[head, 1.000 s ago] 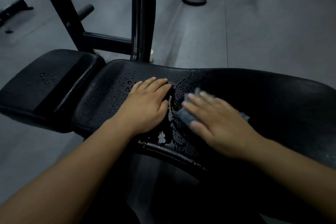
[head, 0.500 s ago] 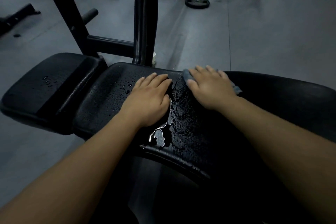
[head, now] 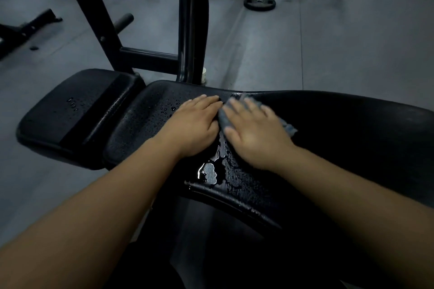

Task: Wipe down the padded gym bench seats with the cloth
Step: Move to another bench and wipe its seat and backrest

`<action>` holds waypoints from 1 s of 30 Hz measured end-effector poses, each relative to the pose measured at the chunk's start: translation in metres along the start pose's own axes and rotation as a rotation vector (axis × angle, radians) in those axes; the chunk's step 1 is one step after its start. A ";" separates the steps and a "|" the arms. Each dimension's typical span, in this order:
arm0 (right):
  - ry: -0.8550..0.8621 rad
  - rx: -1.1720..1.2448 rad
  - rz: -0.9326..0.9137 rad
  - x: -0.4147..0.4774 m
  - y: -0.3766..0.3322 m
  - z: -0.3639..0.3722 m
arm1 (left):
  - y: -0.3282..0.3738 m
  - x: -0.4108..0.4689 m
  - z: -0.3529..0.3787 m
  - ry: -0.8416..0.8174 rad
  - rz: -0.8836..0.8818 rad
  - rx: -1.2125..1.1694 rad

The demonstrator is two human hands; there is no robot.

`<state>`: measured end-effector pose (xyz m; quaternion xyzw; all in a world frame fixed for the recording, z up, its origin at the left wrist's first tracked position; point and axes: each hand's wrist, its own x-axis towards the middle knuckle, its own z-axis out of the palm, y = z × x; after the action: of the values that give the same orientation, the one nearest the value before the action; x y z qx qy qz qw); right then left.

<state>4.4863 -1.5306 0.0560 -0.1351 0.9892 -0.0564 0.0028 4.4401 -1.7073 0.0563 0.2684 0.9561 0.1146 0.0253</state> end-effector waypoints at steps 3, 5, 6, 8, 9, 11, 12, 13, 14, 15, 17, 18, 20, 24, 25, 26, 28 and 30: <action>-0.068 0.030 -0.110 -0.037 0.017 -0.004 | -0.008 -0.010 0.000 0.015 0.036 0.004; -0.042 0.013 0.018 -0.017 0.036 -0.006 | -0.009 -0.016 0.003 0.042 0.039 0.017; -0.016 0.013 0.106 -0.001 0.038 -0.006 | -0.009 -0.016 0.004 0.051 0.037 0.018; 0.006 0.002 0.187 0.018 0.018 -0.004 | -0.008 -0.015 0.005 0.061 0.044 0.005; 0.003 -0.012 0.156 0.014 0.004 -0.002 | -0.008 -0.015 0.005 0.069 0.056 -0.006; -0.020 -0.008 -0.027 -0.020 -0.019 -0.001 | -0.009 -0.016 0.005 0.093 0.073 -0.019; -0.048 0.007 -0.108 -0.043 -0.020 -0.003 | -0.009 -0.017 0.005 0.099 0.069 -0.020; -0.090 0.024 -0.154 -0.061 -0.013 -0.006 | -0.009 -0.017 0.004 0.100 0.063 -0.019; -0.119 0.032 -0.159 -0.069 0.000 -0.008 | -0.009 -0.017 0.004 0.096 0.058 -0.015; -0.119 0.028 -0.124 -0.066 0.015 -0.010 | -0.008 -0.017 0.003 0.090 0.050 -0.012; -0.069 0.004 0.022 -0.038 0.034 -0.011 | -0.007 -0.016 0.002 0.083 0.036 -0.011; -0.049 -0.001 0.103 -0.023 0.032 -0.009 | -0.006 -0.016 0.002 0.084 0.030 -0.014; -0.028 -0.010 0.156 -0.010 0.008 -0.004 | -0.004 -0.018 0.003 0.084 0.025 -0.025; -0.091 0.013 -0.146 -0.076 -0.023 -0.005 | 0.000 -0.022 -0.001 0.072 0.018 -0.054; -0.127 0.037 -0.171 -0.089 -0.014 -0.008 | 0.000 -0.024 -0.002 0.066 0.019 -0.053; -0.137 0.050 -0.154 -0.092 -0.002 -0.011 | -0.001 -0.027 -0.002 0.055 0.021 -0.049; -0.103 0.042 -0.040 -0.077 0.017 -0.012 | -0.003 -0.037 -0.002 0.043 0.027 -0.038; -0.065 0.024 0.099 -0.053 0.009 -0.008 | -0.003 -0.051 -0.001 0.052 0.036 -0.031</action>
<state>4.5348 -1.5071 0.0621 -0.0877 0.9933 -0.0637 0.0394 4.4821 -1.7371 0.0557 0.2823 0.9495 0.1369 0.0026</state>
